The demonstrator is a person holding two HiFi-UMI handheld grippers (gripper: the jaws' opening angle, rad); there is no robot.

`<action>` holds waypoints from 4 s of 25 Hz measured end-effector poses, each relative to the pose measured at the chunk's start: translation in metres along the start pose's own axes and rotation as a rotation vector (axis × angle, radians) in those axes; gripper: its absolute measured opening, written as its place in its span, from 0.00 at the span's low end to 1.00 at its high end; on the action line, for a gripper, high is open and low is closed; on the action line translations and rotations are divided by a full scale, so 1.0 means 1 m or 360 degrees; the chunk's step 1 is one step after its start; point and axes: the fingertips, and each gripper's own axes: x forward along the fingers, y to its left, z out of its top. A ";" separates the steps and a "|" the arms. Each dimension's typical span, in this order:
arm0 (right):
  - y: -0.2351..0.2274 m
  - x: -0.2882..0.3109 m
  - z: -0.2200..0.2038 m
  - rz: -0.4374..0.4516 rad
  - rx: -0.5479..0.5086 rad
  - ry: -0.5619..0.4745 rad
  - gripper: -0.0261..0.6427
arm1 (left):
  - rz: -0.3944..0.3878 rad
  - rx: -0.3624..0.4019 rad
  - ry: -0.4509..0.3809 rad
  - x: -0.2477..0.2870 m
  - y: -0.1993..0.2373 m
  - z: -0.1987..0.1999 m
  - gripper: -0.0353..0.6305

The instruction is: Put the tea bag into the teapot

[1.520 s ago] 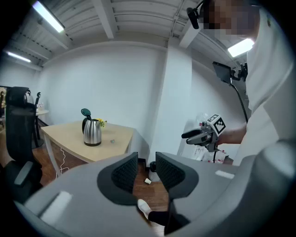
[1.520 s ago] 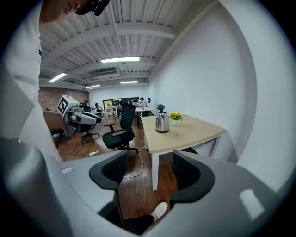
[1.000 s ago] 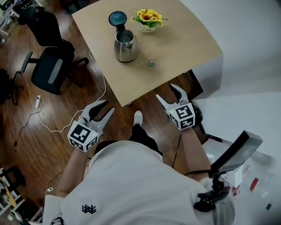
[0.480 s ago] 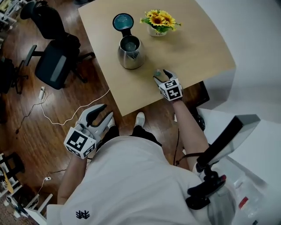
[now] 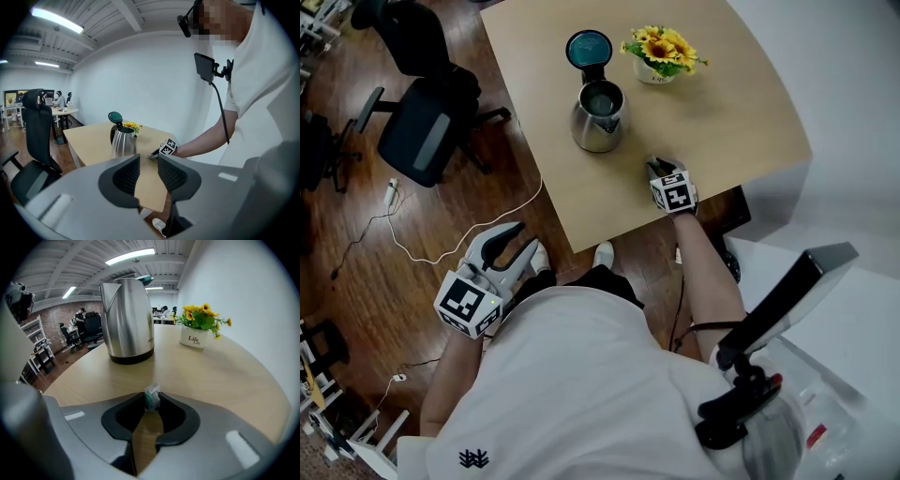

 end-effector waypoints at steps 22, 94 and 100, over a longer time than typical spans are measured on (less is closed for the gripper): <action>0.028 -0.152 0.144 -0.0117 -0.0065 -0.0415 0.12 | -0.0201 0.0047 -0.0132 -0.007 0.013 0.006 0.20; 0.134 -0.249 0.217 -0.0080 -0.0059 -0.0750 0.31 | -0.0126 0.0069 -0.0171 -0.063 0.054 -0.014 0.20; 0.151 -0.298 0.180 -0.0145 0.0011 -0.0780 0.31 | -0.0192 0.0129 -0.0188 -0.058 0.051 0.004 0.20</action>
